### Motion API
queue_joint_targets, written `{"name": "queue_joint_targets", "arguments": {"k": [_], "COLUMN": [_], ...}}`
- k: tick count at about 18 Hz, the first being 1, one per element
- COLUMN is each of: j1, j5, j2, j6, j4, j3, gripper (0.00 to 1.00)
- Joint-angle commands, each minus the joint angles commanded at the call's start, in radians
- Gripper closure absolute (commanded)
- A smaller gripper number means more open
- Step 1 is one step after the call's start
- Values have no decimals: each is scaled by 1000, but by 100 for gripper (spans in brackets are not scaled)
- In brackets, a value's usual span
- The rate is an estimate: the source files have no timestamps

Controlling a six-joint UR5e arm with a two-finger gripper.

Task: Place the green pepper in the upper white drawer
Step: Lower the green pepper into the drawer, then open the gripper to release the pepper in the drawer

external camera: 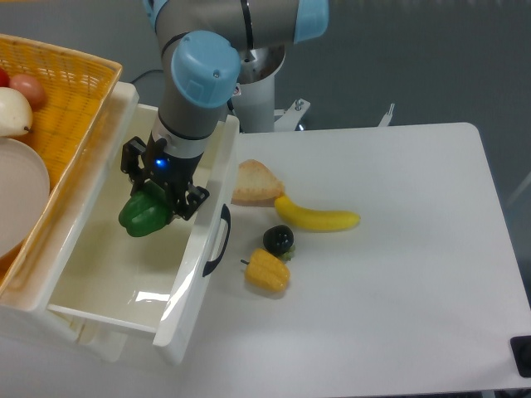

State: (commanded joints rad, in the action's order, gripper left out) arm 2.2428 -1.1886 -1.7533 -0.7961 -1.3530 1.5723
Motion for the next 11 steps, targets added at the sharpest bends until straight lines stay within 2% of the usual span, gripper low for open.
{"name": "queue_joint_targets", "arguments": {"k": [4, 6, 11], "j1": [-12, -12, -12], "j5": [-26, -25, -25], "j2": [1, 1, 1], "j6": [2, 2, 0], "j4": [6, 11, 11], "j3": [0, -3, -3], "gripper": [19, 10, 7]}}
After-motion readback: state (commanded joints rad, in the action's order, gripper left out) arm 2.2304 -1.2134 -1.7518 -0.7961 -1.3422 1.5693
